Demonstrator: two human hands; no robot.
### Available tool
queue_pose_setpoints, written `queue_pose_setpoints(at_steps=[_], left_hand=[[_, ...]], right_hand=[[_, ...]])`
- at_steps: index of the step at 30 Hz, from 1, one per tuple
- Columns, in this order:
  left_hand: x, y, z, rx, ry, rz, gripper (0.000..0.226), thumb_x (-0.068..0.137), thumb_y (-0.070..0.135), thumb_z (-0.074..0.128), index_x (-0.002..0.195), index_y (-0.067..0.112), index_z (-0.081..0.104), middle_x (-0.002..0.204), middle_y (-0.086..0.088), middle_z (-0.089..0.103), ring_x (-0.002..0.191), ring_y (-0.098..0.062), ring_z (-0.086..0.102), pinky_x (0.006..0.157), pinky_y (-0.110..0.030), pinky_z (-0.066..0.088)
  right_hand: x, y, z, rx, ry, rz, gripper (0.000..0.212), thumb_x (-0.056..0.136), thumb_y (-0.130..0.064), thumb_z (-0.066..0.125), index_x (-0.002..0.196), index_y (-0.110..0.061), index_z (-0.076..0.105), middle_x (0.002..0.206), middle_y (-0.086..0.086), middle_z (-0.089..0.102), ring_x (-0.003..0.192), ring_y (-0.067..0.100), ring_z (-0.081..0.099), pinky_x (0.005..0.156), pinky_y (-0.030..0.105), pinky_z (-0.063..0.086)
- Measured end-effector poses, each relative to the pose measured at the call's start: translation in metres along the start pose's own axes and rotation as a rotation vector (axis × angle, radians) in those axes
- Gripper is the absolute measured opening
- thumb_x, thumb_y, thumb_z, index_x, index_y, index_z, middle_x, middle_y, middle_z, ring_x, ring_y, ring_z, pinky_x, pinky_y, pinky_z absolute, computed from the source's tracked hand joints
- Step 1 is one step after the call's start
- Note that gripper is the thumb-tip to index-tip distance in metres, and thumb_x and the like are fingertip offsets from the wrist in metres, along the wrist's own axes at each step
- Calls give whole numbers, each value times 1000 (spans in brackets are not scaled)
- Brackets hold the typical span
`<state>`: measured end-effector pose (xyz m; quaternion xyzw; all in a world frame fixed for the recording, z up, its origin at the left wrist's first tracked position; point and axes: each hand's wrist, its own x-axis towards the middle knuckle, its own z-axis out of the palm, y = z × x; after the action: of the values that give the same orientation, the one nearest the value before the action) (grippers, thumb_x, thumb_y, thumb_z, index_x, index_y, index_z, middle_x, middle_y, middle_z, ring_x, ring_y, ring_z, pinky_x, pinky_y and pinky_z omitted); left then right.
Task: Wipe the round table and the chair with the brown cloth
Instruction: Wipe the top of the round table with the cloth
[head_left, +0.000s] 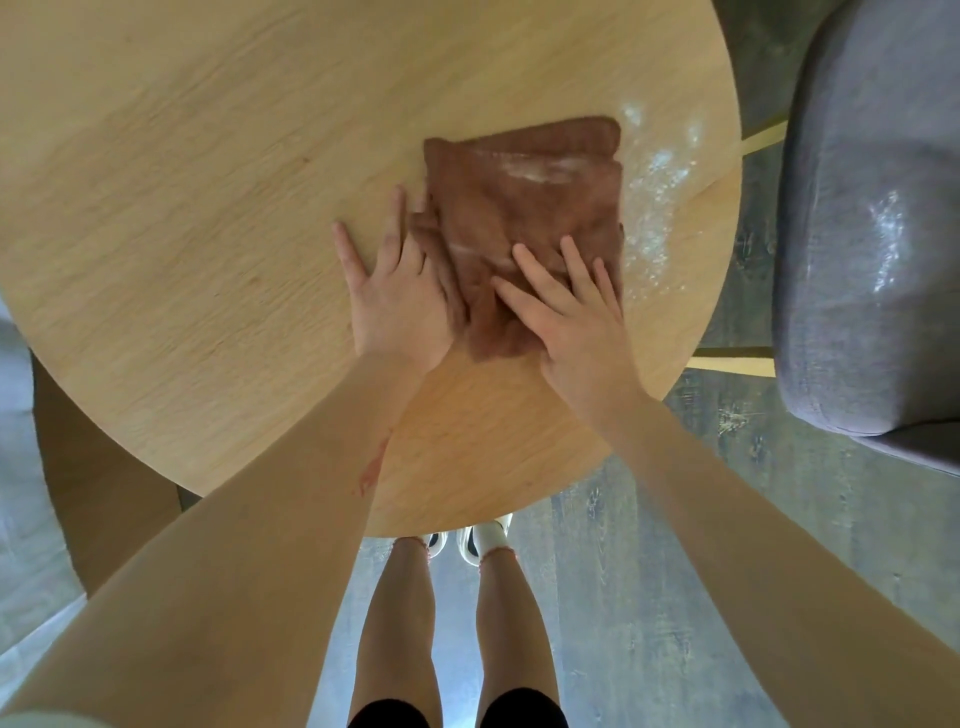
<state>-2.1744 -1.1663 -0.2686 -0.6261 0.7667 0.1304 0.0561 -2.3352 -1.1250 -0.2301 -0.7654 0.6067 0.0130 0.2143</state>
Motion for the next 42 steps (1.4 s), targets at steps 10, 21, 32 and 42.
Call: queue_pose_setpoints(at_steps=[10,21,32,42], left_hand=[[1,2,7,-22,29,-53,54,95,39,8,146,24,2,158,0,9,145,-20,4,109,-57,-8],[2,1,8,-5,15,-59,55,94,40,6,146,24,0,158,1,6,145,-19,3,108,-56,-11],[17,16,-13,-60,18,-43,54,93,33,22,143,13,25,152,-9,29,143,-26,17,107,-62,-7],[63,44,-3,-53,38,-37,61,91,33,13,147,11,5,158,-5,10,145,-19,5,114,-51,-4]], right_hand=[[-38,85,0,12,233,205,46,83,7,51,124,-14,57,139,15,48,130,50,33,100,68,31],[-32,104,-27,241,492,711,55,73,10,42,120,-12,60,137,15,49,122,34,45,103,36,37],[56,44,-89,516,891,508,62,71,11,39,129,-9,50,143,26,33,132,39,36,110,24,31],[88,61,-42,-32,129,186,57,91,-9,40,138,-40,32,157,1,14,134,34,24,102,45,27]])
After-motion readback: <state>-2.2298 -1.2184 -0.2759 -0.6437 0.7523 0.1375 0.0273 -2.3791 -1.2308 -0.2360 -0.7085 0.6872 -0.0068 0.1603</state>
